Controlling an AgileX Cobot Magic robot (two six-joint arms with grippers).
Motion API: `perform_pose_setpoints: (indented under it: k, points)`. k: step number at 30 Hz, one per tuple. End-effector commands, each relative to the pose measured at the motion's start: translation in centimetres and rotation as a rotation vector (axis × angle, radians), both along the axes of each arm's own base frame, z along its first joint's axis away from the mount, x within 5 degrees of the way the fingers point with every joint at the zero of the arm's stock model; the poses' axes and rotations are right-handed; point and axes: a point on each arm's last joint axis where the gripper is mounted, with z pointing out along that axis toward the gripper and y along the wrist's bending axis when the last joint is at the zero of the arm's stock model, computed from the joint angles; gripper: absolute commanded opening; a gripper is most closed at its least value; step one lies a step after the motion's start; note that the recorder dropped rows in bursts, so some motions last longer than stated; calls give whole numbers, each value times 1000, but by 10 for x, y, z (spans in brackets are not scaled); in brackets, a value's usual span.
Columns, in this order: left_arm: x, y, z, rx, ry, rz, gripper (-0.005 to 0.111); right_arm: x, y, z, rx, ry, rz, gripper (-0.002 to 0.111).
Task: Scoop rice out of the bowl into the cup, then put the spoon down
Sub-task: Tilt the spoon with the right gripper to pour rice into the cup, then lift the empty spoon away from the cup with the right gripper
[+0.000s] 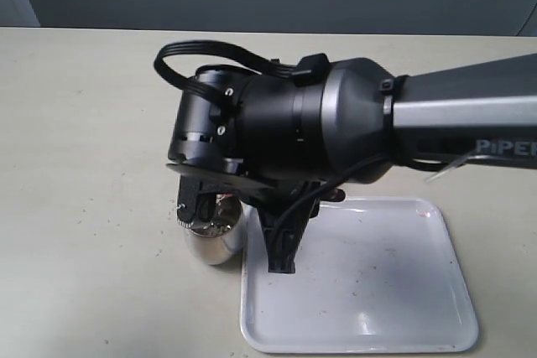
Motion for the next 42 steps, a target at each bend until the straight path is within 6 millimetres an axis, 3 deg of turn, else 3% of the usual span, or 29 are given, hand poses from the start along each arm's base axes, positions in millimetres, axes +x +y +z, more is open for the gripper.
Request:
perform_pose_setpoints:
  k: [1, 32, 42]
  points:
    - [0, 0, 2, -7, -9, -3, 1, -1, 0, 0, -9, -22, 2, 0]
    - [0, 0, 2, -7, -9, -3, 1, -10, 5, 3, -7, -68, 27, 0]
    - [0, 0, 2, -7, -9, -3, 1, -11, -15, -16, -83, -115, 1, 0]
